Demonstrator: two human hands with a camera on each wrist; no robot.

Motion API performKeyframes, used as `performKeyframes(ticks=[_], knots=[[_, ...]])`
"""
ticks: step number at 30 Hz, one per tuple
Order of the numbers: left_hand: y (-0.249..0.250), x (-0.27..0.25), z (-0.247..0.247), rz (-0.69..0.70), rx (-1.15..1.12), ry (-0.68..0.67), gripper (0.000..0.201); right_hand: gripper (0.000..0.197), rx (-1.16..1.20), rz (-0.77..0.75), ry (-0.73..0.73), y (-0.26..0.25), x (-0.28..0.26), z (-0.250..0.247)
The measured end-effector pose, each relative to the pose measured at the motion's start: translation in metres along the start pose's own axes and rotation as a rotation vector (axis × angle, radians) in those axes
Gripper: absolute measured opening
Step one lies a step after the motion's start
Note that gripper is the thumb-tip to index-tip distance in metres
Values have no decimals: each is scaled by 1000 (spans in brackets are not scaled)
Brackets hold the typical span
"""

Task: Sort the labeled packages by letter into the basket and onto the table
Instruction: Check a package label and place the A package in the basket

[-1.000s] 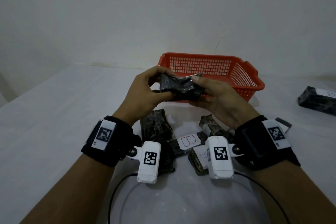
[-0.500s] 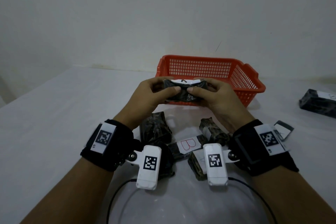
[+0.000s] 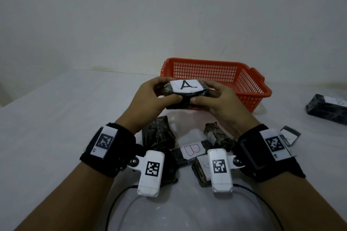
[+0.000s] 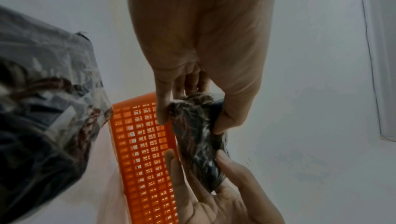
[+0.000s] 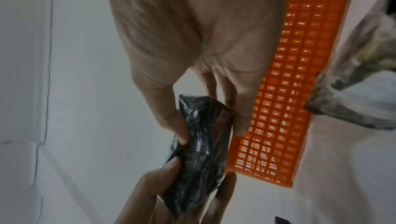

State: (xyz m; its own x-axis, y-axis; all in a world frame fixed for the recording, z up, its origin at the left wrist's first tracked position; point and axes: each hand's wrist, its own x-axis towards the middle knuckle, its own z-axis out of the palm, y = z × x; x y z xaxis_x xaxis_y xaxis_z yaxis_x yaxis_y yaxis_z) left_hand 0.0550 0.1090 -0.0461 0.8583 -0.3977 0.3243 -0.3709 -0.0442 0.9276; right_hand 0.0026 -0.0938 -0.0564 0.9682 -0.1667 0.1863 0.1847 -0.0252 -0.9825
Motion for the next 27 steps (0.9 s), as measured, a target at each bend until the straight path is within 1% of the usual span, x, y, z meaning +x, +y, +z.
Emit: performKeyframes(ticks=[1,3,5,6,9,12,14,16,17,20,22,25,27], knots=[[0,0,-1,21,12,7,50,67,28,29,-30,-2,-1,0],[0,0,-4,57,24,-5,55,47,75,81,-72,-7,-4,0],[-1,0,-4,84,26,-34,58,25,102,110,-59,-10,-7,0],[-1,-1,-3,95,21,-52,59,23,110,116,-44,-11,-7,0],[1,-3,-1,113,14,-106,62,26,104,92,3,-12,-6,3],[3,-3,1,45,-39,-143,64,27,87,19,62,-9,-6,3],[2,-2,3,-15,-92,-126,48,29,60,-20,64,-8,-7,2],[1,-2,5,-11,-64,-59,32,30,48,-24,49,-8,-7,1],[0,-1,4,5,-29,-22,28,31,47,-16,36,-7,-6,2],[-1,-2,4,29,-3,30,25,38,29,13,-23,-5,-4,4],[0,-2,4,3,-37,23,25,41,19,18,-18,-3,-4,5],[-1,-1,4,-38,-66,-14,27,38,20,16,2,-3,-5,6],[-1,-1,3,-37,-36,1,26,34,25,22,-4,-5,-5,6]])
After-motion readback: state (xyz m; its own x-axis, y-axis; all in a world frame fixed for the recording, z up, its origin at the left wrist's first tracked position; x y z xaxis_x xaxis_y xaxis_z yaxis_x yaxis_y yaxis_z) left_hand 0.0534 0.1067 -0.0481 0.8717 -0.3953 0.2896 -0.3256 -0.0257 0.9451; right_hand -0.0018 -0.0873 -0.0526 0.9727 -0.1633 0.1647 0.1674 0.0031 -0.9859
